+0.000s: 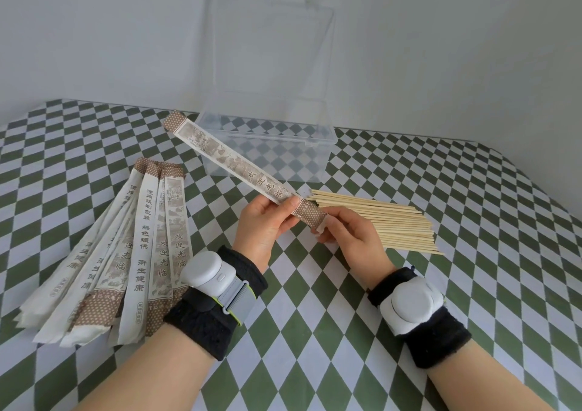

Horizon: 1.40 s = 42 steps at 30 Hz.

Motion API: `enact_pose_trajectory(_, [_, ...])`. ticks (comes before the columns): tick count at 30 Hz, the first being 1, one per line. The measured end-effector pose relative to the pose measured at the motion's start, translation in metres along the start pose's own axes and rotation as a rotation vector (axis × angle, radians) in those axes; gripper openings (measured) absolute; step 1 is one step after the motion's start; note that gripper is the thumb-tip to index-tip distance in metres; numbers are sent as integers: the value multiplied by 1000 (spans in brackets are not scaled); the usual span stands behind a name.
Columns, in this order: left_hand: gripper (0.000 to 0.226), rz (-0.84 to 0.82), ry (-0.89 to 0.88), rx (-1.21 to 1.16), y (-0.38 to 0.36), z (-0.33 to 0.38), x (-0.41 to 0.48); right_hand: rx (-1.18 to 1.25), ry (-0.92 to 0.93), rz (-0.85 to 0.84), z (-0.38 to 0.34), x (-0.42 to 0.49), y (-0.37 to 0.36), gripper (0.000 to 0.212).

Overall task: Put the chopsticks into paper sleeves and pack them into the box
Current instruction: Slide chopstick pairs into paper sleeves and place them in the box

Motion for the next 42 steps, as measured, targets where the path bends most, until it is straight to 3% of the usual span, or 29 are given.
enact_pose_trajectory(6, [19, -38, -5, -8, -2, -1, 0, -153, 104, -18, -23, 19, -2, 10])
enact_pose_trajectory(11, [19, 9, 52, -87, 4, -2, 6, -197, 156, 142, -57, 59, 38, 9])
enact_pose_trajectory(16, [28, 61, 117, -86, 7, -5, 7, -534, 176, 235, -76, 119, 61, 14])
enact_pose_trajectory(24, [30, 101, 154, -124, 8, -6, 9, -802, 132, 124, -64, 175, 28, 4])
enact_pose_trajectory(27, [30, 100, 158, -137, 8, -5, 9, -885, 47, 56, -58, 185, 21, 15])
enact_pose_trajectory(32, [31, 99, 155, -126, 7, -5, 9, -836, 5, 59, -55, 186, 22, 22])
enact_pose_trajectory(39, [31, 120, 147, -110, 9, -3, 8, -443, 249, 275, -85, 132, 48, 11])
enact_pose_trajectory(42, [30, 122, 115, -60, 7, 0, 7, -358, 248, 304, -74, 92, 49, 9])
Point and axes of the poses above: each hand's wrist, its own x-axis towards the middle knuckle, its own y-axis out of the back of the hand, z = x × y, the point moved 6 cm from there along x, towards the middle knuckle, and after that the axes turned 1 degree about x, right-handed, at the moved point
